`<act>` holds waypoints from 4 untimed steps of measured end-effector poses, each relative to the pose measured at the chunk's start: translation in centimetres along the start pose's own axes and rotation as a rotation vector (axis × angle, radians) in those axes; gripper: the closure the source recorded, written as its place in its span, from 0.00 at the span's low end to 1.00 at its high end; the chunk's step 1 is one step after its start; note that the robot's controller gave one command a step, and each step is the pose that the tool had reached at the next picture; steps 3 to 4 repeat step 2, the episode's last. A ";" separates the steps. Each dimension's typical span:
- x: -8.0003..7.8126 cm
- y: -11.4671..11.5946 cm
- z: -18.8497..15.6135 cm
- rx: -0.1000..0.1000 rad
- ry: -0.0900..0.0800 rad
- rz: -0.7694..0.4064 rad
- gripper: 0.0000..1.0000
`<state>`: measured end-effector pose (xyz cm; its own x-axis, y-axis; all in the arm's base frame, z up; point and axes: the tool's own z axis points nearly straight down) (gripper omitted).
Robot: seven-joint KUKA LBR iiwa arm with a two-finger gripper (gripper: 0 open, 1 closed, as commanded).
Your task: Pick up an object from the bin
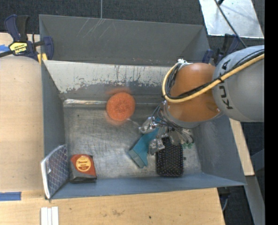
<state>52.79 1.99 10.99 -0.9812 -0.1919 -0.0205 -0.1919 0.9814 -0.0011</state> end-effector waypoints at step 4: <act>-2.7 0.6 -15.5 -0.003 0.023 -0.122 1.00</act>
Offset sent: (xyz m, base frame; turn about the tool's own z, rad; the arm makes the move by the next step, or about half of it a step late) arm 0.0000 0.0000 0.0000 0.0000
